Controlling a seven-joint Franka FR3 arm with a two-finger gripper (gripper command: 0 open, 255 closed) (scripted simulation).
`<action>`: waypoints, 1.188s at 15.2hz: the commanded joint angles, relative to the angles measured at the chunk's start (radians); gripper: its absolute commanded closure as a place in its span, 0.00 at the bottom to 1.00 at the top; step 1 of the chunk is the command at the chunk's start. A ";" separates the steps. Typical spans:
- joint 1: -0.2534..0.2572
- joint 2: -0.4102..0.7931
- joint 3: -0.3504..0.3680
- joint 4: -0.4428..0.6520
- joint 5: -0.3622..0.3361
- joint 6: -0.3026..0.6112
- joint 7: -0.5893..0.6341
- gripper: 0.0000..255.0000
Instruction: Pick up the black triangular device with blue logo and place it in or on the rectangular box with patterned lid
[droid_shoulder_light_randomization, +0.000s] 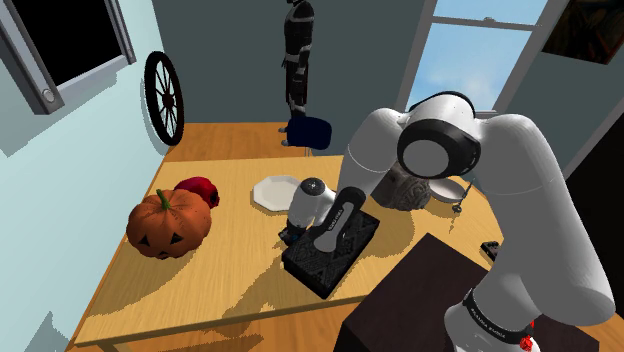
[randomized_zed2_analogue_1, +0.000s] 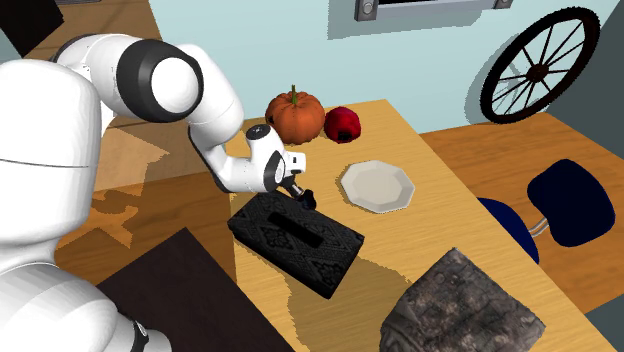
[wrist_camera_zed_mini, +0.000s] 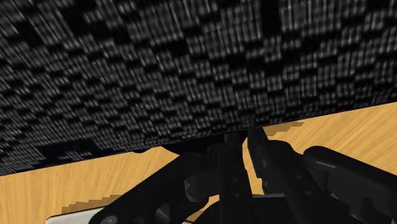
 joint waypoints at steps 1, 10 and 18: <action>0.000 0.000 0.000 0.000 0.000 0.000 0.000 1.00; -0.191 0.070 0.201 0.373 0.100 -0.599 -0.073 0.00; -0.217 0.412 0.210 1.016 0.206 -1.186 -0.097 0.00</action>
